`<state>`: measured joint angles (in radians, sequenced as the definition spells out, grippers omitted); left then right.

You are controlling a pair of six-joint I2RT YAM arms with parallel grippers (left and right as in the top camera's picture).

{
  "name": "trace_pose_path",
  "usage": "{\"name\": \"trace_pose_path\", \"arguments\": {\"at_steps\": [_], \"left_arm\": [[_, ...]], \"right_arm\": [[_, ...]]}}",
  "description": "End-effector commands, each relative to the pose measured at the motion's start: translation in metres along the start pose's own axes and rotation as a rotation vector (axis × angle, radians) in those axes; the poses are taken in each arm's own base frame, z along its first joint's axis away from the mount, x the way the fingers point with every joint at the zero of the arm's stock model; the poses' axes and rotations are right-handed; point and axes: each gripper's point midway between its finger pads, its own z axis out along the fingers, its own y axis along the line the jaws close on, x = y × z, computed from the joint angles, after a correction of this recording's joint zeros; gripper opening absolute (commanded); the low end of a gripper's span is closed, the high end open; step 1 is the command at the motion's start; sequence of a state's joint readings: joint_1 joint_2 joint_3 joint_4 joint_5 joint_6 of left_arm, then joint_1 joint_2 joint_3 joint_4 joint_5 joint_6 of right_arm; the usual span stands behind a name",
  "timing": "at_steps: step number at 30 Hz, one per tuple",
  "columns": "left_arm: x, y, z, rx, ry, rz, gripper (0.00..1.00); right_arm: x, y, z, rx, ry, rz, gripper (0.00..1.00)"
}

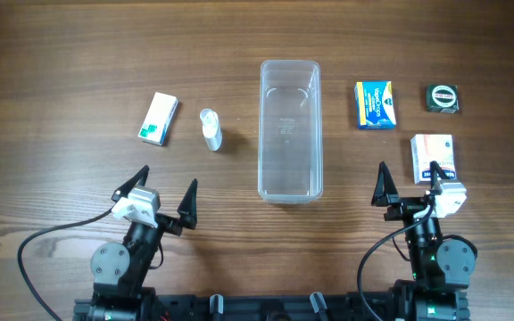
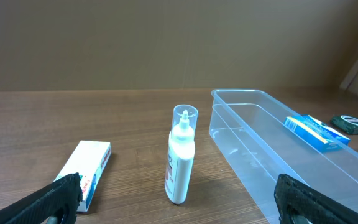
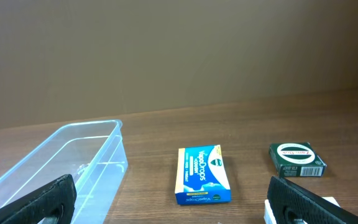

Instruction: Pack container

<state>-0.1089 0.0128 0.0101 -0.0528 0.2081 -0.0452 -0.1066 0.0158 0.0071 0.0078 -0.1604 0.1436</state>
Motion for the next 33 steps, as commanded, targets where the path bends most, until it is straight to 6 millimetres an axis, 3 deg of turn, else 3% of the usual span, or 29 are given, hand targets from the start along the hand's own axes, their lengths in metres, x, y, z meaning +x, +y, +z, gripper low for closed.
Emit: {"name": "trace_pose_path", "arguments": {"at_steps": [1,4,10,11,13,15,18,21,24,27,29,33], "left_arm": [[0.002,0.000,0.000,0.005,0.005,0.014,1.00],[0.002,0.000,0.000,0.005,0.005,0.014,1.00],[0.002,0.000,0.000,0.005,0.005,0.014,1.00],[0.002,0.000,0.000,0.005,0.005,0.014,1.00],[0.002,0.000,0.000,0.005,0.005,0.014,1.00],[0.002,0.000,0.000,0.005,0.005,0.014,1.00],[0.002,0.000,0.000,0.005,0.005,0.014,1.00],[0.002,0.000,0.000,0.005,0.005,0.014,1.00],[0.002,0.000,0.000,0.005,0.005,0.014,1.00],[0.002,0.000,0.000,0.005,0.005,0.014,1.00],[0.002,0.000,0.000,0.005,0.005,0.014,1.00],[0.002,0.000,0.000,0.005,0.005,0.014,1.00]], "right_arm": [[0.000,0.000,0.000,-0.004,-0.001,-0.013,1.00],[-0.007,0.007,0.000,-0.042,-0.028,0.077,1.00],[-0.001,0.018,-0.001,-0.102,0.037,0.691,1.00],[-0.007,0.029,-0.002,-0.168,0.034,0.676,1.00],[-0.032,0.060,-0.012,-0.370,-0.025,0.481,1.00],[-0.056,0.078,-0.023,-0.471,-0.090,0.351,1.00],[-0.112,0.081,-0.035,-0.443,-0.191,0.237,1.00],[-0.149,0.085,-0.033,-0.412,-0.177,0.157,1.00],[-0.175,0.083,-0.003,-0.362,-0.017,0.086,1.00],[-0.176,0.073,0.032,-0.295,0.171,0.077,1.00],[-0.168,0.055,0.060,-0.203,0.317,0.065,1.00],[-0.128,0.009,0.109,0.009,0.640,0.038,1.00]]}}
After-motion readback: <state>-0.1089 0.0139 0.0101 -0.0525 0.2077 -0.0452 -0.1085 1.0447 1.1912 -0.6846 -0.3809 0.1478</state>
